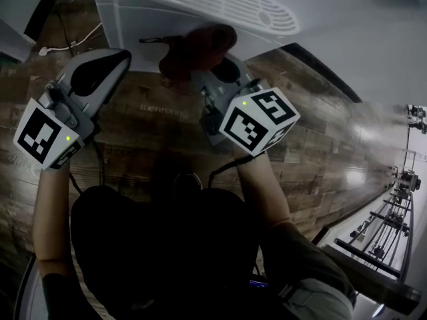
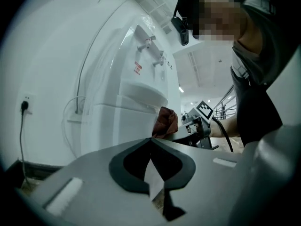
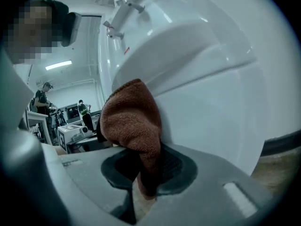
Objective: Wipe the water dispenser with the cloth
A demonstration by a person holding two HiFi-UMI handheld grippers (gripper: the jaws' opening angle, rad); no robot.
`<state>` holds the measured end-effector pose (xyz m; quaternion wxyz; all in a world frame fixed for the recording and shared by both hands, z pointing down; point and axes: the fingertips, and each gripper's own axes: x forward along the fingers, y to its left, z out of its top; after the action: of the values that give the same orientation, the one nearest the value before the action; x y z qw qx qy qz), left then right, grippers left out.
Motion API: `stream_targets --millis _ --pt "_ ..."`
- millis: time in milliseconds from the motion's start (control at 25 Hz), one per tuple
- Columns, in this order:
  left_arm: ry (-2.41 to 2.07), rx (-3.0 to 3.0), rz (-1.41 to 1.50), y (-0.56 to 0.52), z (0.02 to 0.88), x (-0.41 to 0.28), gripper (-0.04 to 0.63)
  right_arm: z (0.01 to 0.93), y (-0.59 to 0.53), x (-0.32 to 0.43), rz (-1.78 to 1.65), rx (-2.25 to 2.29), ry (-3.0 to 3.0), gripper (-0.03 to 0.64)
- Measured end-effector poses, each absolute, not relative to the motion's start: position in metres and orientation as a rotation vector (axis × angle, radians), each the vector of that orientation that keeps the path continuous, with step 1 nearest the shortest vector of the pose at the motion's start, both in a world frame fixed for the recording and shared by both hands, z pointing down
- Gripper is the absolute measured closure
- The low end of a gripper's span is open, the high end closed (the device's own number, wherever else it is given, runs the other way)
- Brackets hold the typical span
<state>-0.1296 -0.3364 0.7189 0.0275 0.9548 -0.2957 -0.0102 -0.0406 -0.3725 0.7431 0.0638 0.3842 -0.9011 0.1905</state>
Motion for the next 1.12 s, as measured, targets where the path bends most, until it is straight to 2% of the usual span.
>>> stream_targets --millis 160,440,560,680,920,1120 --pt "-0.933 2.868 0.097 -0.33 0.766 -0.143 0.577 0.809 -0.373 -0.042 0.668 1.153 -2.634 0.555" --pt "-0.908 2.772 0.217 -0.314 0.847 -0.162 0.577 0.936 -0.372 -0.039 0.626 1.114 -2.345 0.555" --pt "-0.902 2.73 0.239 -0.308 0.867 -0.166 0.577 0.961 -0.363 -0.049 0.577 1.013 -2.268 0.555" --pt "-0.912 2.713 0.181 -0.307 0.854 -0.17 0.577 0.911 -0.346 -0.075 0.529 0.913 -2.401 0.555" --pt "-1.025 2.795 -0.043 -0.328 0.749 -0.182 0.577 0.736 -0.352 -0.114 0.518 0.857 -2.792 0.555" --pt "-1.043 2.851 -0.068 -0.338 0.718 -0.177 0.577 0.735 -0.372 -0.135 0.581 0.808 -2.742 0.555"
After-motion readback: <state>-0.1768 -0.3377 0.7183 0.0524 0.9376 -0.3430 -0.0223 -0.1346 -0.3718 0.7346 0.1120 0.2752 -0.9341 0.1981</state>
